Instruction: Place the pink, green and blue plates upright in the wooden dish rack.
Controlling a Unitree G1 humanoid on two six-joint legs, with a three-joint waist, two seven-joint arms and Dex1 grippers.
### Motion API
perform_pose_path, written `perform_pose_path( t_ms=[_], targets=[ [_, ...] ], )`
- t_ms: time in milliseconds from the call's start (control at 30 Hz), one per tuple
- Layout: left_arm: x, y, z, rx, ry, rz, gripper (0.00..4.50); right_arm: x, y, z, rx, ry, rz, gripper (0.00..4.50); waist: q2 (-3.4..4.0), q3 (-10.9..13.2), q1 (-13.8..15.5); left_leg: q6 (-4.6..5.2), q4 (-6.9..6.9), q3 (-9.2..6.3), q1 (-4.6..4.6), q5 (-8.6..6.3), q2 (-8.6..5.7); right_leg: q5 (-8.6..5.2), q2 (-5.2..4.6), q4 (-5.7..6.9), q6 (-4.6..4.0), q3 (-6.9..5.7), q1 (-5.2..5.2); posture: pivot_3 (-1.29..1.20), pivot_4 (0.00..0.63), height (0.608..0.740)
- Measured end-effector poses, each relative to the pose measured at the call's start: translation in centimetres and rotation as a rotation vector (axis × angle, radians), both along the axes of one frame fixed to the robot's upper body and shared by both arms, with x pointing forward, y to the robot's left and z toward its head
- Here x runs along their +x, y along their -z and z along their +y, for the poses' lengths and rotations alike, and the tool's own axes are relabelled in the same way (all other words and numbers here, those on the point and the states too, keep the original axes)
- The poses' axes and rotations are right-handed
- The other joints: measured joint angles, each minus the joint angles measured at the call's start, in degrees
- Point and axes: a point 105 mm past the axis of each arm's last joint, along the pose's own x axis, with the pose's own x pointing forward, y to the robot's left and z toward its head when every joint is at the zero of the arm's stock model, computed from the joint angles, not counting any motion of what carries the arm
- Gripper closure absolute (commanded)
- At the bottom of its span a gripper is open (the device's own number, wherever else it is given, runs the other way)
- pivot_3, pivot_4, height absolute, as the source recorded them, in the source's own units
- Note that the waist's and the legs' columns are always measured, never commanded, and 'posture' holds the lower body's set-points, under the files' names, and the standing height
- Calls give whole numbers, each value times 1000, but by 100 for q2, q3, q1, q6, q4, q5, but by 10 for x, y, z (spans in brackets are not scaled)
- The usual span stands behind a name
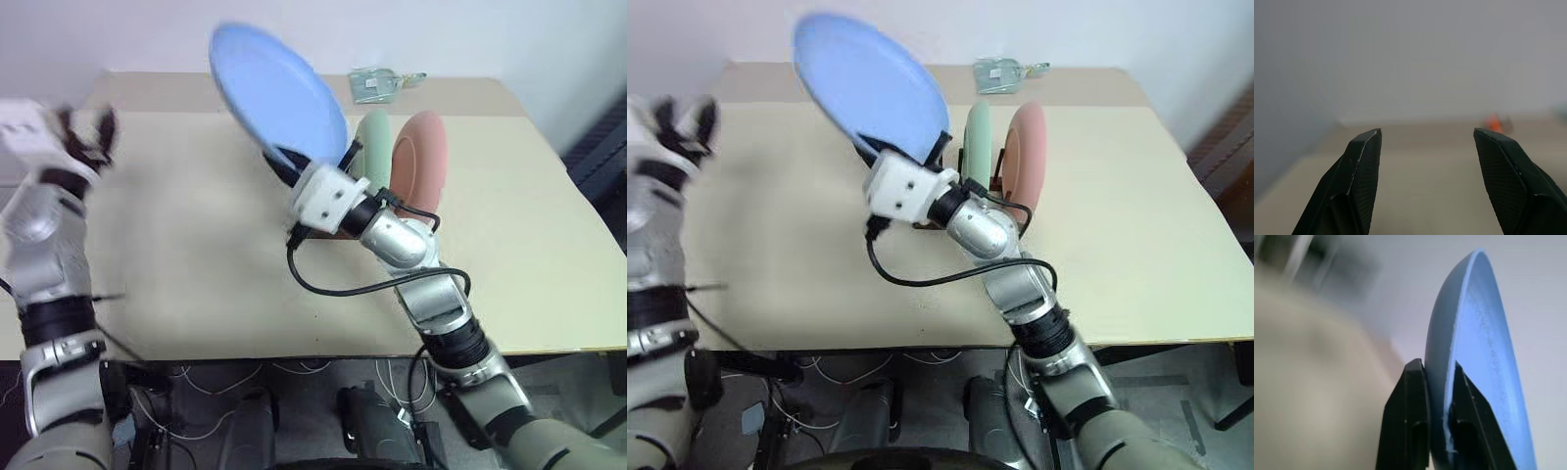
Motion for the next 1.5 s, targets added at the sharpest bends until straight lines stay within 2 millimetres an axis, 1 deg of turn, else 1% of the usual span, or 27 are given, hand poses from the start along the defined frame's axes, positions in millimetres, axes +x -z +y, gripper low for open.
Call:
perform_pose_path(
  t_ms=[33,67,100,133,200,267,300,400,567,767,1033,1167,1333,1467,1500],
  targets=[
    [-1,23,-14,41,59,66,1457,-4,-6,-1,87,-45,63,4500,-2,-1,14,0,1,0,0,0,0,-2,-2,-1,-4,-1,2,0,150,732],
    [-2,40,-27,63,114,112,1457,-6,-9,-2,153,-82,121,4500,-1,-1,24,-1,2,0,-1,0,0,-8,-4,-2,-17,-1,2,0,150,732],
    [-4,53,-41,66,171,141,1457,-6,-11,-6,219,-110,186,4500,-3,-2,38,-2,2,0,-2,0,1,-10,-7,-2,-21,-2,2,0,150,732],
    [-6,62,-55,62,221,157,1457,-5,-12,-9,284,-129,248,4500,-3,-2,40,-2,3,0,-2,1,1,-8,-9,-1,-23,-3,1,0,150,732],
    [-9,66,-77,69,303,161,1457,-2,-10,-13,376,-155,353,4500,-3,-2,28,-3,3,0,-2,1,3,-6,-9,-1,-28,-3,-3,0,150,732],
    [-12,64,-95,112,373,145,1457,0,-6,-15,409,-166,426,4500,0,-1,5,-3,-3,2,-2,1,4,-6,-10,-1,-30,-3,-7,0,150,732],
    [-13,62,-102,121,398,134,1457,1,-5,-15,418,-167,453,4500,2,-1,-12,-3,-7,4,-1,1,4,-6,-10,-2,-31,-2,-10,0,150,732],
    [-16,65,-115,120,442,132,1457,1,1,-15,437,-168,512,4500,3,-1,-30,-2,-23,3,1,2,6,-6,-6,-1,-30,-2,-17,0,150,732],
    [-18,71,-118,111,461,160,1457,4,8,-19,479,-156,593,4500,3,-1,-19,-1,-29,2,1,2,7,-6,0,-1,-28,-2,-20,0,150,732],
    [-22,69,-122,115,490,167,1457,7,13,-25,537,-121,655,4500,3,-1,-15,-1,-29,2,1,2,6,-6,0,-3,-28,-2,-19,0,150,732],
    [-27,66,-128,112,530,174,1457,16,16,-39,631,-26,707,4500,3,-1,-16,-1,-29,2,1,2,6,-7,0,-4,-28,-1,-19,0,150,732],
    [-28,66,-133,112,552,177,1457,20,20,-42,661,3,742,4500,3,-1,-15,-1,-29,2,1,2,6,-7,0,-5,-29,-1,-19,0,150,732],
    [-29,67,-134,105,556,182,1457,30,31,-47,700,38,823,4500,3,-1,-11,0,-29,2,1,2,7,-7,0,-7,-29,-1,-18,0,150,732],
    [-29,67,-137,99,565,180,1457,46,34,-49,703,84,876,4500,5,0,-15,0,-29,2,1,3,7,-7,1,-6,-29,-1,-19,0,150,732],
    [-29,67,-138,98,565,180,1415,48,32,-48,703,84,879,4131,5,0,-15,0,-30,2,0,3,7,-7,1,-7,-29,0,-20,0,150,732]
  ],
)
